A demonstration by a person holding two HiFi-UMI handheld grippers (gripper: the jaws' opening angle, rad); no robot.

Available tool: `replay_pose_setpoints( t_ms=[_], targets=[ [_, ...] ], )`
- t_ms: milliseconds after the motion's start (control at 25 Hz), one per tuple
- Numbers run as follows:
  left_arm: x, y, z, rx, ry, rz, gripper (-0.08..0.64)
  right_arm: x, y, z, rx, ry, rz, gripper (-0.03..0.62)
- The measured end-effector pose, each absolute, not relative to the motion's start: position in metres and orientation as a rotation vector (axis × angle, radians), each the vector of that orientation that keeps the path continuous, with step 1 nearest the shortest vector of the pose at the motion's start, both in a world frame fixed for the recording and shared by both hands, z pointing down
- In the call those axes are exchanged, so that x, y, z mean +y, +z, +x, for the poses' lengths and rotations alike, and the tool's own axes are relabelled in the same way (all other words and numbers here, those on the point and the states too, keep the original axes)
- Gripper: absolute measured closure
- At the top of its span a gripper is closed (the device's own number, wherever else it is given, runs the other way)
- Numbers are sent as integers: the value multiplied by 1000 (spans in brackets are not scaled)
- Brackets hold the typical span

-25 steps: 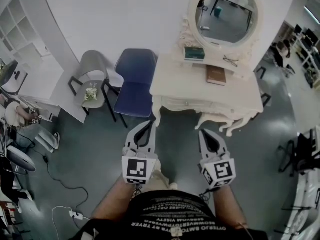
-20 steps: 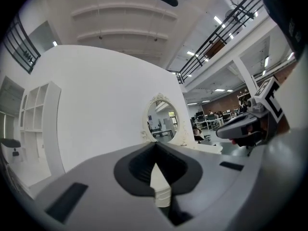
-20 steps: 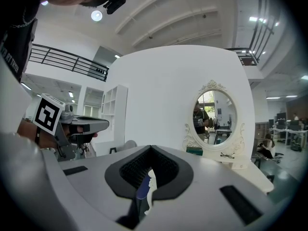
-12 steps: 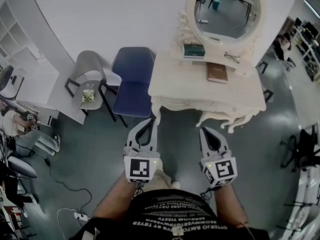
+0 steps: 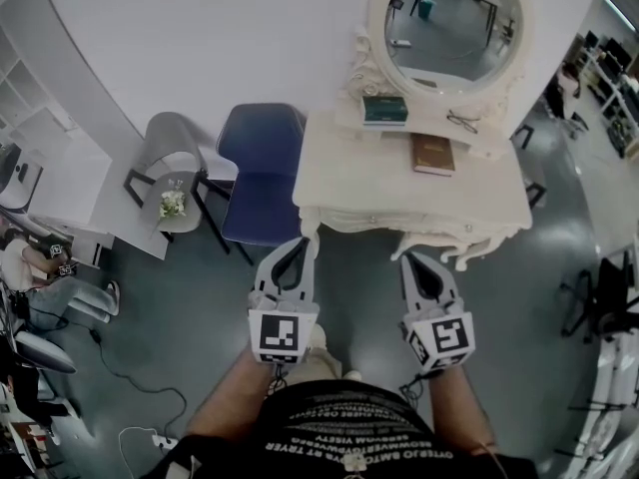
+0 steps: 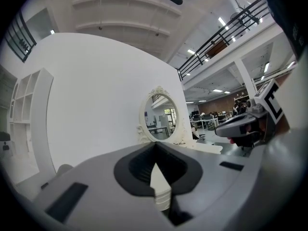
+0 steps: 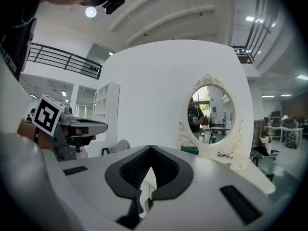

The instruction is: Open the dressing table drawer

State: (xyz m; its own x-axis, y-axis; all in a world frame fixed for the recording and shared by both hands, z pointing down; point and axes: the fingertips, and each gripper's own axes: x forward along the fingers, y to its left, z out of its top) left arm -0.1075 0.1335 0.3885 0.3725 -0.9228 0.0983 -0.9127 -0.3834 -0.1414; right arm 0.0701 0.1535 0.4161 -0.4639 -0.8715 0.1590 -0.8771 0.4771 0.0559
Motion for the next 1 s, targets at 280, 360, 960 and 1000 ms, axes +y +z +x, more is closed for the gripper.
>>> replay_pose_setpoints(
  t_ms=[280,360,960,1000],
  targets=[
    [90,371,-115,1659,-281,-2518,557,114,402,61,-2566,36,1534,591],
    [75,367,-118,1670,-278,-2521,557,100,400,60,-2558,25,1541,591],
    [17,367,-132,1603,-269,-2586,557,42,388,38,-2522,16,1617,591],
    [12,367,-135,1603,-266,-2586,557,38,387,36,-2519,13,1623,591]
  ],
)
